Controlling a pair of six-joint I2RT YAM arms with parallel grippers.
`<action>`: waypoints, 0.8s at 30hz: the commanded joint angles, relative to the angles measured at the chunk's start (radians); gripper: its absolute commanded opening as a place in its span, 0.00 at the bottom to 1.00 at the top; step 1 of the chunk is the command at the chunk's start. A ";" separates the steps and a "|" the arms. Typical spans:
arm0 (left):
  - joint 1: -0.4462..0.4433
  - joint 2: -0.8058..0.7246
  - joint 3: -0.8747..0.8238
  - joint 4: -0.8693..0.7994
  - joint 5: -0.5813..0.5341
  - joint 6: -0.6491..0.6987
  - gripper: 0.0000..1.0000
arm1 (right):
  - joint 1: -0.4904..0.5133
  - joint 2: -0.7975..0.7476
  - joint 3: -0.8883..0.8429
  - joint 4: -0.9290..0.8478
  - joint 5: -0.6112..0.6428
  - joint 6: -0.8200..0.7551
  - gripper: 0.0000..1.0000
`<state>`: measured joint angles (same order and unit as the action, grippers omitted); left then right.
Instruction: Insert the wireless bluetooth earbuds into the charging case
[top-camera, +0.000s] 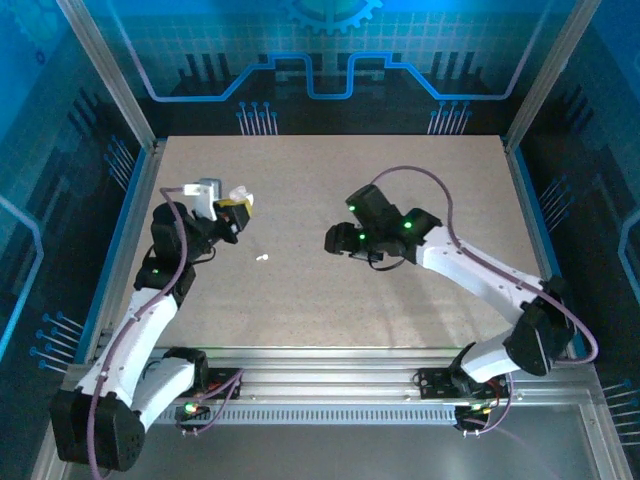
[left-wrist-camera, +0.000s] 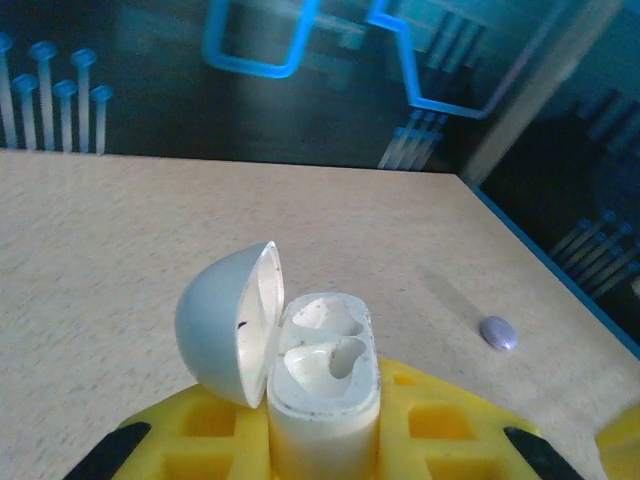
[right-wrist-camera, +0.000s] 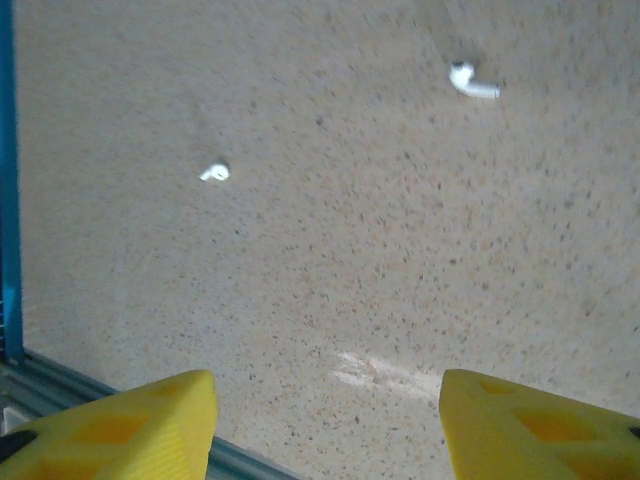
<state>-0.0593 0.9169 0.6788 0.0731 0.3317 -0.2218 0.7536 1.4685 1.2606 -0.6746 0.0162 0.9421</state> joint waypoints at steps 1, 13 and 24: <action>0.064 -0.009 -0.051 -0.022 -0.005 -0.088 0.19 | 0.053 0.075 0.063 -0.034 0.042 0.169 0.60; 0.072 -0.082 -0.071 -0.113 -0.205 -0.021 0.20 | 0.163 0.558 0.469 -0.037 -0.059 0.352 0.60; 0.038 -0.134 -0.042 -0.211 -0.327 0.069 0.21 | 0.172 0.783 0.692 -0.054 -0.038 0.424 0.48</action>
<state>-0.0105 0.8051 0.6193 -0.1013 0.0616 -0.1986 0.9173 2.2017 1.9182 -0.7063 -0.0265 1.3205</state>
